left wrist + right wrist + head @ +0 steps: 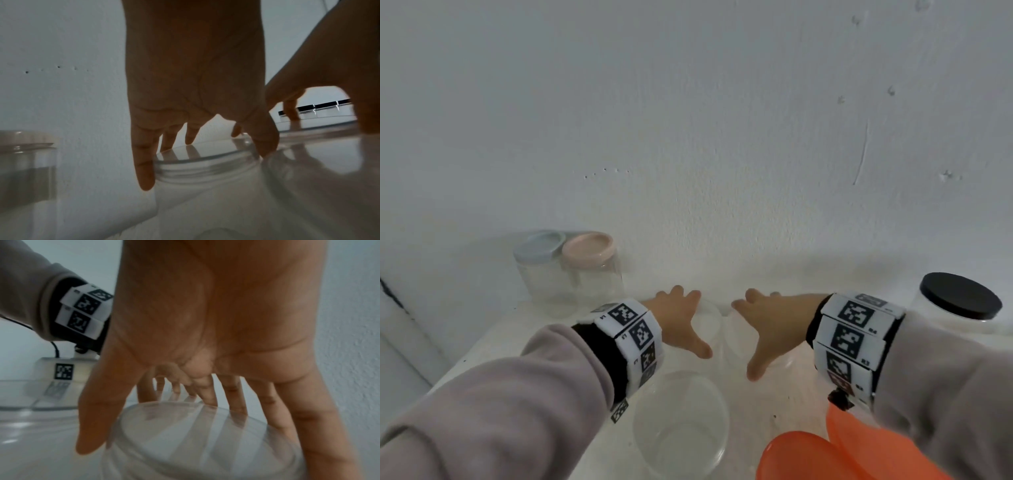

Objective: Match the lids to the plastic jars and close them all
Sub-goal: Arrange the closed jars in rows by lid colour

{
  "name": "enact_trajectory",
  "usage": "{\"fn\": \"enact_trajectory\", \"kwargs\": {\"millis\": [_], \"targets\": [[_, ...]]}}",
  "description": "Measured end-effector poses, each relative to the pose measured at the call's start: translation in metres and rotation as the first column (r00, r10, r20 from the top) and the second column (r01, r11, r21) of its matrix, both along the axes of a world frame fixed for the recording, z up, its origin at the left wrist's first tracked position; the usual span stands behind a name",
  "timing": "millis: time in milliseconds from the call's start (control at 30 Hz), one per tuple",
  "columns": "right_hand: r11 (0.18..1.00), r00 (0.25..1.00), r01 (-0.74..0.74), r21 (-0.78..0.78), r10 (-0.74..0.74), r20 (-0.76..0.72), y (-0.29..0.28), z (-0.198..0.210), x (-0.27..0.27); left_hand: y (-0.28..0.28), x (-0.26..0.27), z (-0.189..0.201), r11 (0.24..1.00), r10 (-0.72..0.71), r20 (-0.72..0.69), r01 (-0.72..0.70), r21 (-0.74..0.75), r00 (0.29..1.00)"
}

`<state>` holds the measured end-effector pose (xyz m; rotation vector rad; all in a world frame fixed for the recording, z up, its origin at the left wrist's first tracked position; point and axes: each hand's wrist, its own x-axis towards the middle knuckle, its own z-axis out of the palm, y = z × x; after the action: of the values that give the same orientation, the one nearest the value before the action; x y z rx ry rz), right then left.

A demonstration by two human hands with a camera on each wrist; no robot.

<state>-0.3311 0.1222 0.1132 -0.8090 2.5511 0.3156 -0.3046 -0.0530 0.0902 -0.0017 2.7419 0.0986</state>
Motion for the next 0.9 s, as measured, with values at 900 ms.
{"fn": "enact_trajectory", "kwargs": {"millis": [900], "targets": [[0.814, 0.926, 0.313, -0.489, -0.377, -0.035, -0.085, -0.027, -0.070, -0.085, -0.086, -0.011, 0.967, 0.256, -0.194, -0.251, 0.048, 0.947]]}}
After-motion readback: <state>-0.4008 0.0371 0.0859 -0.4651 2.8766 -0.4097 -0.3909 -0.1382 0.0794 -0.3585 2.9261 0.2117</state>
